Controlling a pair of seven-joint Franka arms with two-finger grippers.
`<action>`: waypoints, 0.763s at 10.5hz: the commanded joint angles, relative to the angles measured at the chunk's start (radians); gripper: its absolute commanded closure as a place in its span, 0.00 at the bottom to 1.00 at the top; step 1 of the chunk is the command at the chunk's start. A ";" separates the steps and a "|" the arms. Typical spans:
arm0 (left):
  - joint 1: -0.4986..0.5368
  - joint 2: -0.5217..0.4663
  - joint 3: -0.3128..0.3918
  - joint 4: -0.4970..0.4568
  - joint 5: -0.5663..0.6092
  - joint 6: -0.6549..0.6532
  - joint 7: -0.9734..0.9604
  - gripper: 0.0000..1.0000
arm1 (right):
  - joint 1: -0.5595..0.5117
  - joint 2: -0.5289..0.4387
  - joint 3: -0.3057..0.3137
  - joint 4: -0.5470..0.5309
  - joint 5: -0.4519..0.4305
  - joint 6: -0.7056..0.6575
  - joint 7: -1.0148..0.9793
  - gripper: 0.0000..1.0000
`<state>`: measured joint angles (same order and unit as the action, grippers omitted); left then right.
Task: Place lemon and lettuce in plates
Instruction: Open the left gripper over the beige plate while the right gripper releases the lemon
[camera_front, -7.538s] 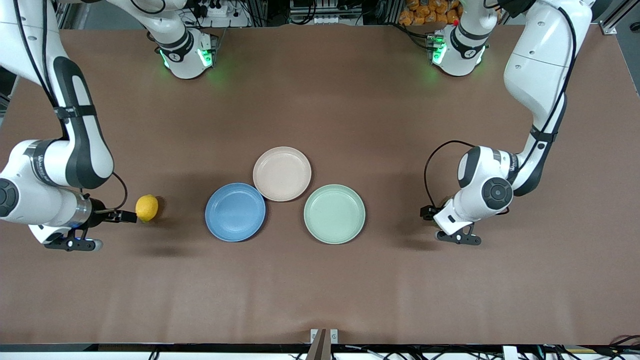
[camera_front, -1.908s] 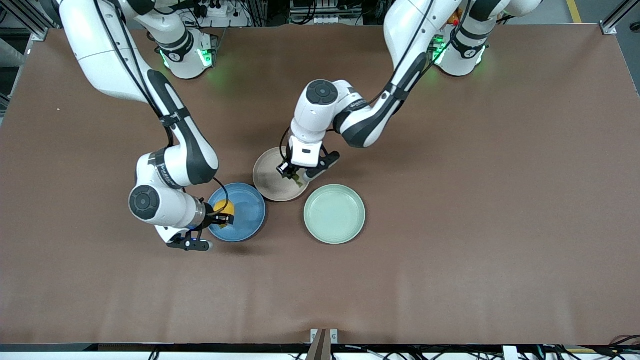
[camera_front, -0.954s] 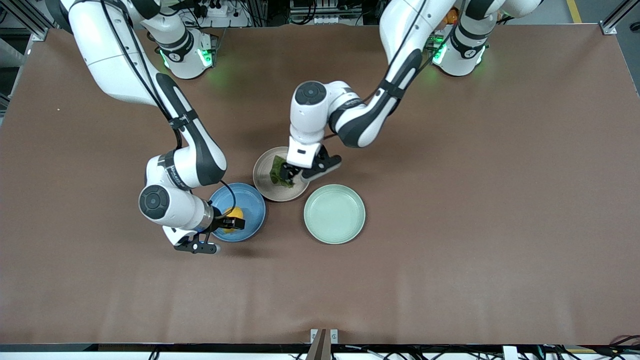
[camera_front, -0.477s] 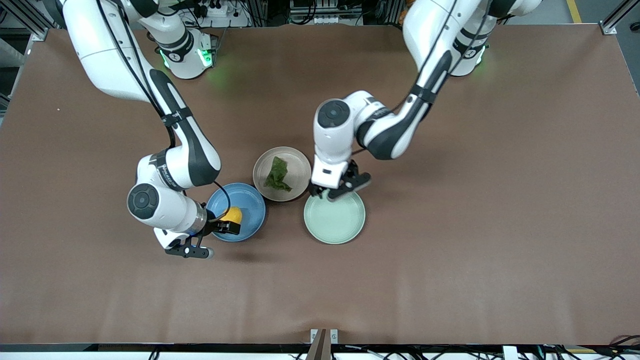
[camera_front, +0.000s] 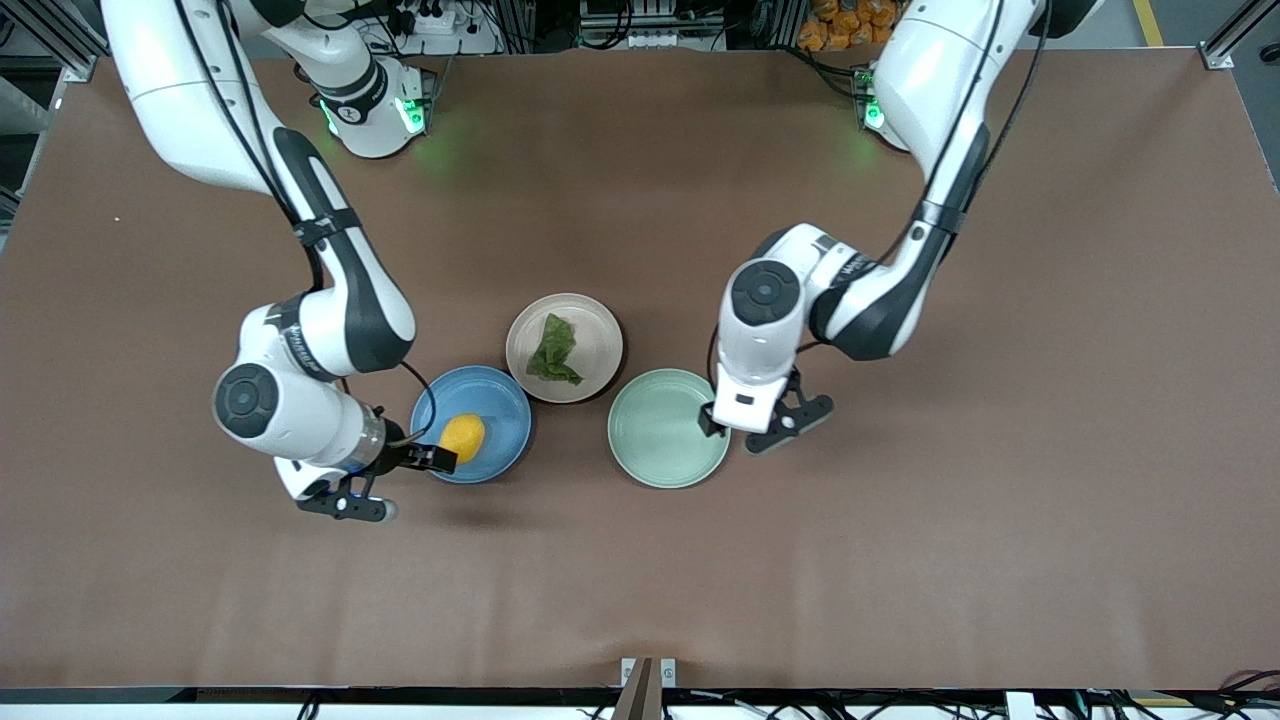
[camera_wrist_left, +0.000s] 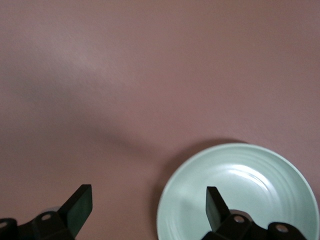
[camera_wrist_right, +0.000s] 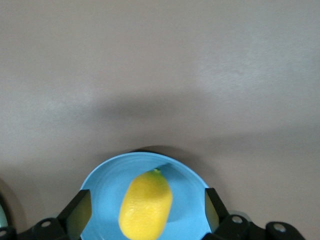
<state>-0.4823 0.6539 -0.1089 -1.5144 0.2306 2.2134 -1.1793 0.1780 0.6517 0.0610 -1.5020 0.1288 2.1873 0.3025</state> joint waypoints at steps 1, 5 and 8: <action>0.082 -0.063 -0.021 -0.033 0.001 -0.047 0.119 0.00 | -0.043 -0.027 0.007 -0.012 -0.001 -0.038 -0.103 0.00; 0.212 -0.112 -0.034 -0.043 -0.073 -0.241 0.312 0.00 | -0.109 -0.035 -0.006 -0.012 -0.023 -0.171 -0.204 0.00; 0.273 -0.181 -0.034 -0.131 -0.120 -0.333 0.316 0.00 | -0.112 -0.056 -0.046 -0.012 -0.131 -0.217 -0.206 0.00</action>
<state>-0.2456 0.5542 -0.1317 -1.5514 0.1532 1.8951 -0.8816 0.0707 0.6282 0.0173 -1.5019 0.0485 2.0034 0.1024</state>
